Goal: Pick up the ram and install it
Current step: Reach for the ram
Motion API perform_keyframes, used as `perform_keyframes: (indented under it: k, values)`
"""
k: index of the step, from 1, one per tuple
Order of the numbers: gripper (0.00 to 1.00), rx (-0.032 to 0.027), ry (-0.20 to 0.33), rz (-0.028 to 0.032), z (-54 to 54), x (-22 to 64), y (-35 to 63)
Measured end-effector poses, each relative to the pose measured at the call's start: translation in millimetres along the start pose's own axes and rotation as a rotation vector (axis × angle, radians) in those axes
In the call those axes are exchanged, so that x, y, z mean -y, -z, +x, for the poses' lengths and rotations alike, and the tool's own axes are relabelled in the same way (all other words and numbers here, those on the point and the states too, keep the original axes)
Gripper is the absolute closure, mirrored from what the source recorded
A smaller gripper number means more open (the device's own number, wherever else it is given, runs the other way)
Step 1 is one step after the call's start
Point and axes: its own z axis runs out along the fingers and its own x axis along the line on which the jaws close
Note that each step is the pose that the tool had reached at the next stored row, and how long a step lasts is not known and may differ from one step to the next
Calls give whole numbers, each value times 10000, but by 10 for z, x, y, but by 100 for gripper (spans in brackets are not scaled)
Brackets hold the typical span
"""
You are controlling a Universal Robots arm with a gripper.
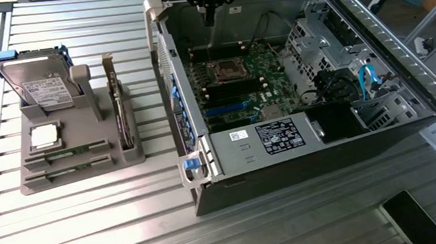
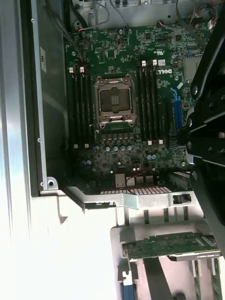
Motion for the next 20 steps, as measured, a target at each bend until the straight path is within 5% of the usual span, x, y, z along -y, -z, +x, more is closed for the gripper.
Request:
perform_keyframes:
  k: [20]
  values:
    - [89, 1, 0, -1, 289, 22, 0]
